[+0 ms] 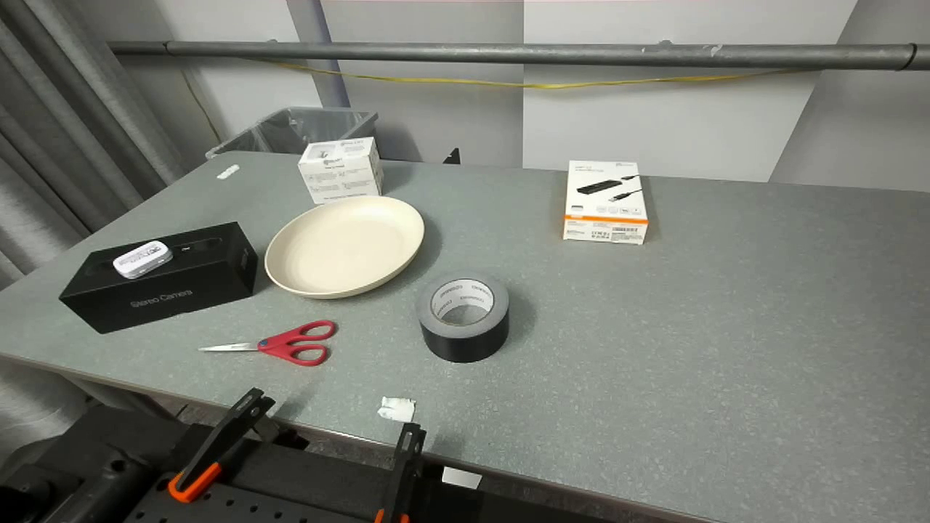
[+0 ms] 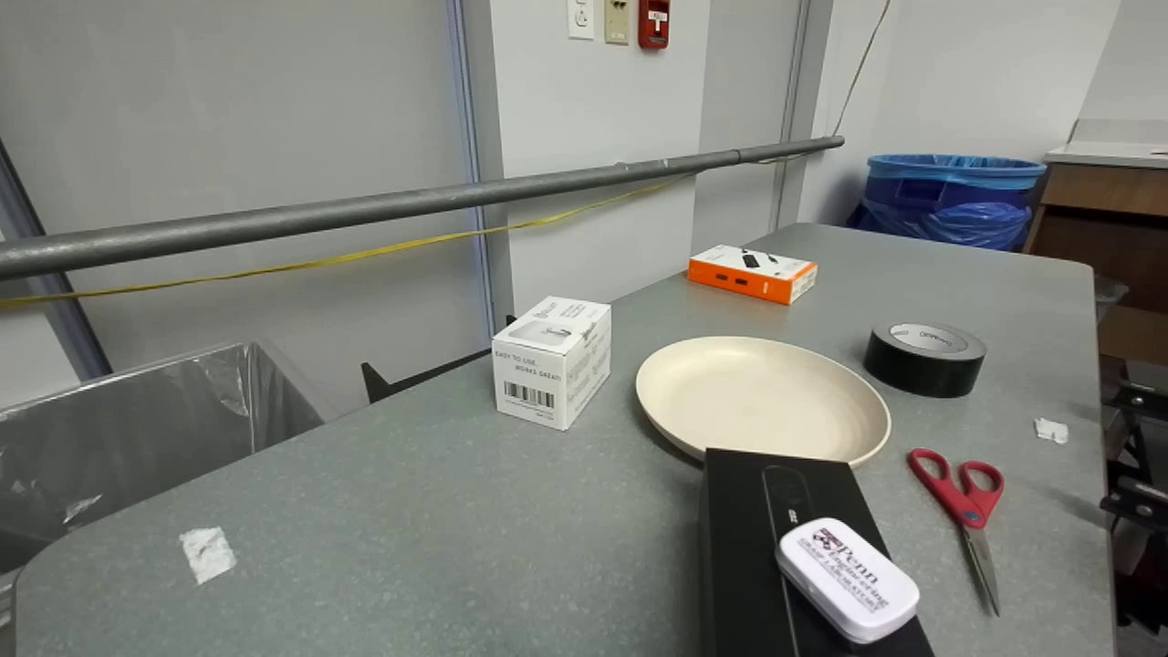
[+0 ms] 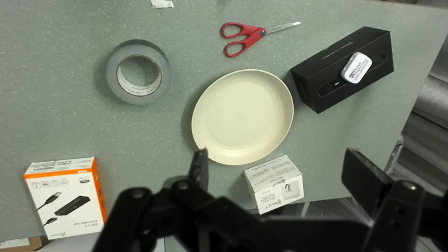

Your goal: Pick up the masking tape and put it on the plate

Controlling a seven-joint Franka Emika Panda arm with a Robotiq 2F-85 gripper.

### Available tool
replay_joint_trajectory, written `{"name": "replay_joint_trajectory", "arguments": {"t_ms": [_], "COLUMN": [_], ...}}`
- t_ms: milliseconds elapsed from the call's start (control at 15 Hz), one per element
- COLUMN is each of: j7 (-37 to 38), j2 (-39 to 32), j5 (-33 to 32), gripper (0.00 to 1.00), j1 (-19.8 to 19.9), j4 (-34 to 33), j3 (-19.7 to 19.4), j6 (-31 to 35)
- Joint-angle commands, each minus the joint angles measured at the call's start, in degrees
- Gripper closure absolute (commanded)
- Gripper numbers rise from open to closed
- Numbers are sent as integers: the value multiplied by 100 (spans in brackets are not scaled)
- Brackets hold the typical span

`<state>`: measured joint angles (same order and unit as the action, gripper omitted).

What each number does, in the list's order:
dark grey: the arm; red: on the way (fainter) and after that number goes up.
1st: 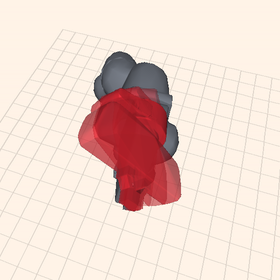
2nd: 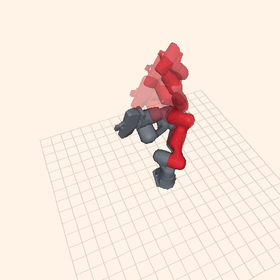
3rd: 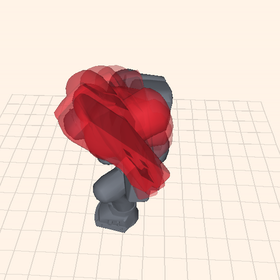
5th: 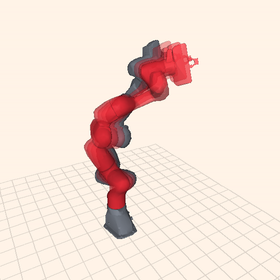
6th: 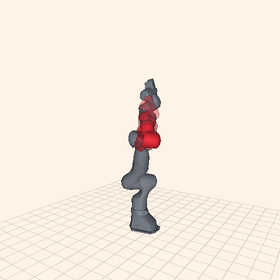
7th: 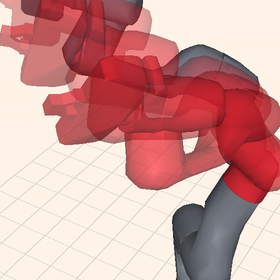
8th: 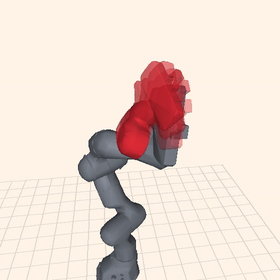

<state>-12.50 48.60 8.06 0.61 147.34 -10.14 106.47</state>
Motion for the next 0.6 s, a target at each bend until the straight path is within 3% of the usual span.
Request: {"name": "replay_joint_trajectory", "arguments": {"t_ms": [0, 267, 533], "j7": [-18, 3, -8], "j2": [-10, -13, -129], "j5": [18, 24, -67], "gripper": [0, 0, 0], "j1": [29, 38, 166], "j4": [-16, -3, 275], "j3": [21, 27, -8], "j6": [-19, 23, 640]}}
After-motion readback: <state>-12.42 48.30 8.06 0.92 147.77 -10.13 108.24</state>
